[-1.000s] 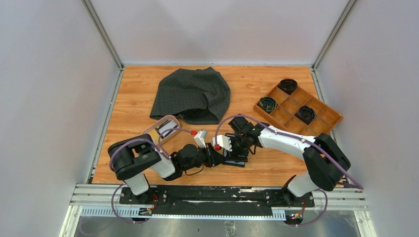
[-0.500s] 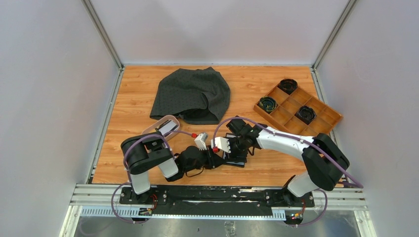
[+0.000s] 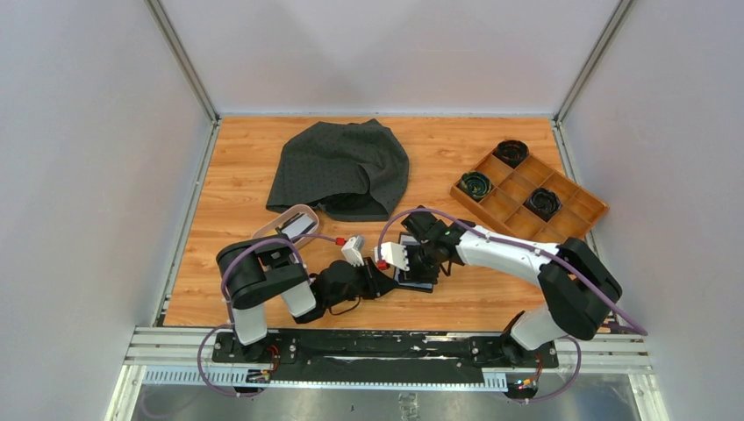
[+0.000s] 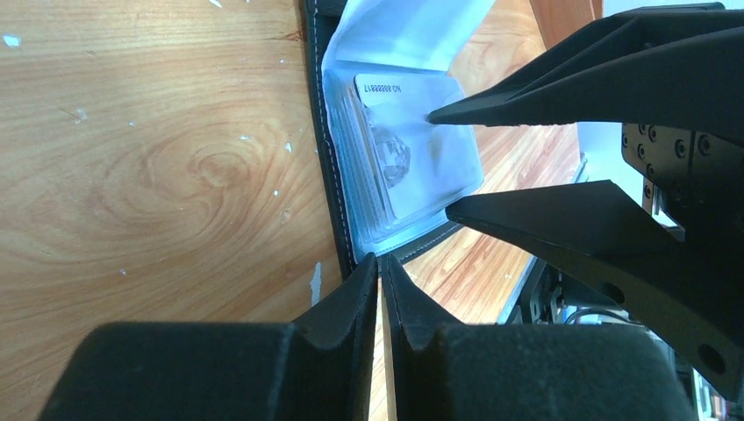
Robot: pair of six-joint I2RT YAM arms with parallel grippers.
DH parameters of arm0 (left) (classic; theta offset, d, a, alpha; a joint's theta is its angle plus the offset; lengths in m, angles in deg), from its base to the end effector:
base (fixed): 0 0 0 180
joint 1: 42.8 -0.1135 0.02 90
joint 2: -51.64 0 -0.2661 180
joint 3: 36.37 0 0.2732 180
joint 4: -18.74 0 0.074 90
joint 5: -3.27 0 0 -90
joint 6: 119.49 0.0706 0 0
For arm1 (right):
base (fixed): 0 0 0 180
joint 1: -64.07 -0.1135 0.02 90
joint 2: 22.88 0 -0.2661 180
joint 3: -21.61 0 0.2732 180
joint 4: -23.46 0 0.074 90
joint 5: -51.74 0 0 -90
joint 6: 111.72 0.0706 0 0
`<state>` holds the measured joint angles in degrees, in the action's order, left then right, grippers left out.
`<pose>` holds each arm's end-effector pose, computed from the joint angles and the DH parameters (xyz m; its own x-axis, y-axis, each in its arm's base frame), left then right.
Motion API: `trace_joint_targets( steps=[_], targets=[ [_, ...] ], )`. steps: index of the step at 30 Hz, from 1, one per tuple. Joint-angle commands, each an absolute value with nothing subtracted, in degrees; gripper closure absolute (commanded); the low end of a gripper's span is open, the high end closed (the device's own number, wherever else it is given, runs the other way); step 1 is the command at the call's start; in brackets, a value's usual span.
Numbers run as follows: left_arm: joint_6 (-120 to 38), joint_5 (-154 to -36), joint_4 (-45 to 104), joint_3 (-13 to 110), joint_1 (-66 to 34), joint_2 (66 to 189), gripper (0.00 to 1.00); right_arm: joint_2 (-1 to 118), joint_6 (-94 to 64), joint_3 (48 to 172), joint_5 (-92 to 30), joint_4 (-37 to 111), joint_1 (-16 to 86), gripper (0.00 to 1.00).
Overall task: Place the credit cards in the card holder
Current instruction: Open the card holder at the center of the board.
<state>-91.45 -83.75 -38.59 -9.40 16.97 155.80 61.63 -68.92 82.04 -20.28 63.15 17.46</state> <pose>0.1449 -0.2414 0.0560 -0.8202 -0.3431 -0.4577 0.2431 0.5153 -0.8218 0.1946 0.2376 0.1403 0.1572 -0.8496 -0.5035 -0.9855 -0.1017 -0.1362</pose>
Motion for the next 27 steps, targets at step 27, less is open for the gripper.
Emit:
trace_joint_targets(
  steps=[27],
  targets=[
    [-90.6,-81.5,-35.8,-10.5,17.1,157.4,0.89,61.6,-62.8,92.0,-37.9,59.3,20.4,0.54]
  ],
)
